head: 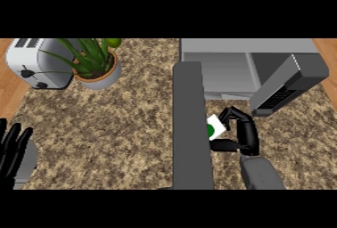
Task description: Pick up the milk, place it into the microwave and close the microwave
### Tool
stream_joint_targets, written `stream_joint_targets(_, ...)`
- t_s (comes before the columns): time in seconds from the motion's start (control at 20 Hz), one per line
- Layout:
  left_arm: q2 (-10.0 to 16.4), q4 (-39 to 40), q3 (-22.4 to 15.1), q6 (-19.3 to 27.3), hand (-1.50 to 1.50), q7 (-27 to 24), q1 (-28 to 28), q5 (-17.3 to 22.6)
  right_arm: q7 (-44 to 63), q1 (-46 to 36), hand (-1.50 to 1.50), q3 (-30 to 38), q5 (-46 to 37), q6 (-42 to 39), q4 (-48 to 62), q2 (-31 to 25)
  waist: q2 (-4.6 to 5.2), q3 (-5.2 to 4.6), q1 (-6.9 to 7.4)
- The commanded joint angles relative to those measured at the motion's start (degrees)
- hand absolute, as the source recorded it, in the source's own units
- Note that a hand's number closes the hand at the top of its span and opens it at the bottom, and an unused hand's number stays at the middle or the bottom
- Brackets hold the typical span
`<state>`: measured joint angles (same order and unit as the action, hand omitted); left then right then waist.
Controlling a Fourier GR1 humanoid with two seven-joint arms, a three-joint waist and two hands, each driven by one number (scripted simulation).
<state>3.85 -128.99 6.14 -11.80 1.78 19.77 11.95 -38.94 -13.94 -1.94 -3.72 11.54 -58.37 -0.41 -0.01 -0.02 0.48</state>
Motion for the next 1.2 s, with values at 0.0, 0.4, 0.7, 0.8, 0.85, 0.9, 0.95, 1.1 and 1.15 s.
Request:
stream_joint_targets(0.0,-1.8,-0.1,-2.6,0.0,-1.5,-1.4,2.2,-3.8,12.1,-8.9,1.5,0.8,-3.4,6.4,0.3,-0.9,-0.03,-0.02,0.21)
stream_joint_targets(0.4,-0.1,0.9,-1.0,-1.2,-1.5,1.3,-1.6,-0.2,8.5,-27.4,1.5,9.0,-4.2,10.0,24.9,-5.7,0.52,0.08,1.12)
stream_joint_targets(0.7,-1.3,6.5,-1.2,-3.0,-1.5,-4.6,-1.5,-1.5,4.7,-34.2,1.5,11.9,-6.2,16.2,38.2,-8.5,1.28,0.1,2.78)
stream_joint_targets(0.8,-1.6,5.4,-1.9,-1.2,-1.5,-2.1,-4.0,-2.4,4.0,-34.5,1.5,12.5,-6.8,17.2,41.0,-10.4,1.3,0.15,2.43)
stream_joint_targets(0.85,-0.3,2.1,-1.3,-2.2,-1.5,0.4,-2.1,0.0,5.8,-36.7,1.5,14.0,-5.9,19.8,41.4,-11.0,1.43,0.19,3.35)
stream_joint_targets(0.9,-1.2,6.3,-1.3,-1.9,-1.5,-3.0,-3.1,-2.6,3.2,-35.7,1.5,14.8,-5.5,22.0,42.0,-9.9,1.76,0.19,3.44)
stream_joint_targets(0.95,-0.2,4.7,-0.8,-2.9,-1.5,-2.4,-2.5,-1.3,6.2,-38.7,1.5,15.0,-6.1,22.5,42.1,-13.6,1.8,0.18,4.0)
stream_joint_targets(1.1,-1.0,6.1,-2.6,-3.2,-1.5,-3.6,-1.4,-3.3,2.1,-38.1,1.5,14.2,-8.2,30.0,43.3,-12.6,2.08,0.19,4.5)
stream_joint_targets(1.15,-0.7,2.3,-3.0,-2.5,-1.5,-1.2,-1.9,-3.1,2.1,-38.6,1.5,14.3,-8.7,30.3,43.9,-14.8,2.21,0.29,4.99)
